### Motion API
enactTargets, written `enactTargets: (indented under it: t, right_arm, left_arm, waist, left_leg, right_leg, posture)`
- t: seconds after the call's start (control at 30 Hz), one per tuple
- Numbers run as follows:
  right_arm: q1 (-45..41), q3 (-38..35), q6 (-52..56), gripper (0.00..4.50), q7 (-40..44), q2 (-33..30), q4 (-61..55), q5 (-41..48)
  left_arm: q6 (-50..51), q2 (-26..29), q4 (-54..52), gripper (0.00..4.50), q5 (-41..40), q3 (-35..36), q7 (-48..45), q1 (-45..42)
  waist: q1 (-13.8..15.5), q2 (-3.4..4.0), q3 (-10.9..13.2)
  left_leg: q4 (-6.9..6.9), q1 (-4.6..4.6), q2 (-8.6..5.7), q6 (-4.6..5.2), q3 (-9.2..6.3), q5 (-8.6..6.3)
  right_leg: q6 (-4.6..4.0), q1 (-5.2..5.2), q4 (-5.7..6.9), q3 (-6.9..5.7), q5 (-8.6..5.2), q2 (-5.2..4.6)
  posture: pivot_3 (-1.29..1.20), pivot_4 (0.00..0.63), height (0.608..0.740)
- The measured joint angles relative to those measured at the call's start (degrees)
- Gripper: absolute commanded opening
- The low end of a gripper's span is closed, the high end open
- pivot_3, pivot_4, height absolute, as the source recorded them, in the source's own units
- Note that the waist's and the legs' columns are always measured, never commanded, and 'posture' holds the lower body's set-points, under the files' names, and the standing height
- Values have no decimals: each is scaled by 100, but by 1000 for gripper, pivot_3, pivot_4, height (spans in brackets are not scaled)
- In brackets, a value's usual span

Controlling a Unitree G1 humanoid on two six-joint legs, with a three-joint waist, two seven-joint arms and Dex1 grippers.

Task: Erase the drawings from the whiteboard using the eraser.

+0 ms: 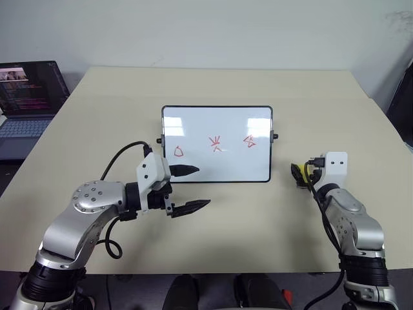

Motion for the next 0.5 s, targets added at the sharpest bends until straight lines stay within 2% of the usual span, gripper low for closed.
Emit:
enactTargets:
  t: [0.1,0.3,0.5]
  right_arm:
    - [107,12,-298,4049,-37,214,-2,-13]
    - [709,72,-1071,4049,-251,742,-562,-167]
    - [954,182,-1139,4049,-350,974,-682,-224]
  left_arm:
    - [9,5,-9,4500,-9,0,-1,-2]
    - [54,26,-16,4500,-18,19,-92,-23]
    - [63,-1,186,4500,-6,-45,-149,-345]
  waist:
    - [-1,0,0]
    - [4,1,1]
    - [-6,3,2]
  left_leg:
    - [0,0,0,0,0,0]
    - [-1,-1,0,0,-8,0]
    - [3,6,-2,-1,-4,0]
  right_leg:
    - [0,0,0,0,0,0]
    - [5,0,0,-3,-4,-2]
    - [9,1,7,1,-6,-2]
  posture:
    - [0,150,740]
    - [0,150,740]
    - [0,150,740]
